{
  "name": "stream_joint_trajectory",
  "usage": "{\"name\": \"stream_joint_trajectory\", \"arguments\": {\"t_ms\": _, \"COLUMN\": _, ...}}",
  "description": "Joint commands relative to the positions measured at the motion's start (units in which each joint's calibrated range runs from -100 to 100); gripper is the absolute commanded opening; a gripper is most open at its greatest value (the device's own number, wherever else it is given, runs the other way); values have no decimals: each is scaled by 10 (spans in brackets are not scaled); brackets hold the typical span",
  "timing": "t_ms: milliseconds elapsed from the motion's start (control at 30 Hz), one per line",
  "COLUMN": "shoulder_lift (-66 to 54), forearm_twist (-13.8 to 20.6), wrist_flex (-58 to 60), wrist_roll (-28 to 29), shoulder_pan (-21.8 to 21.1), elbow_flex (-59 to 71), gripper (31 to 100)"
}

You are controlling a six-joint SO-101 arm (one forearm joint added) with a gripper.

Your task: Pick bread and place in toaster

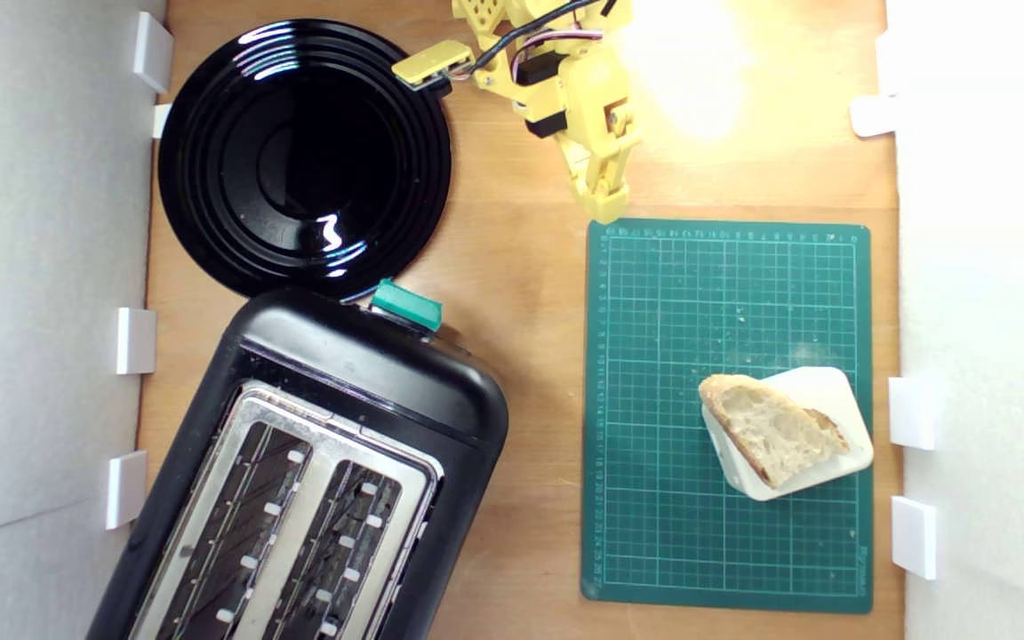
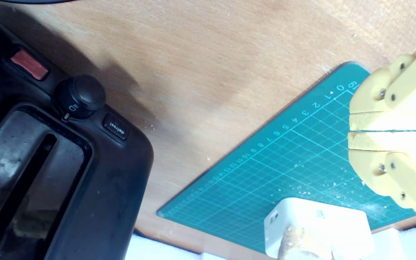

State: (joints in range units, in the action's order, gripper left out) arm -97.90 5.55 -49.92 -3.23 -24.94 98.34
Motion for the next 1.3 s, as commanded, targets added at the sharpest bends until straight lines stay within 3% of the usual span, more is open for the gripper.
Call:
{"name": "stream_joint_trajectory", "arguments": {"t_ms": 0, "shoulder_lift": -6, "forearm_twist": 2, "wrist_flex": -1, "wrist_roll": -3, "shoulder_pan": -1, "elbow_flex": 0, "gripper": 349}}
{"name": "stream_joint_trajectory", "arguments": {"t_ms": 1267, "shoulder_lift": -6, "forearm_twist": 1, "wrist_flex": -1, "wrist_roll": -3, "shoulder_pan": -6, "elbow_flex": 0, "gripper": 349}}
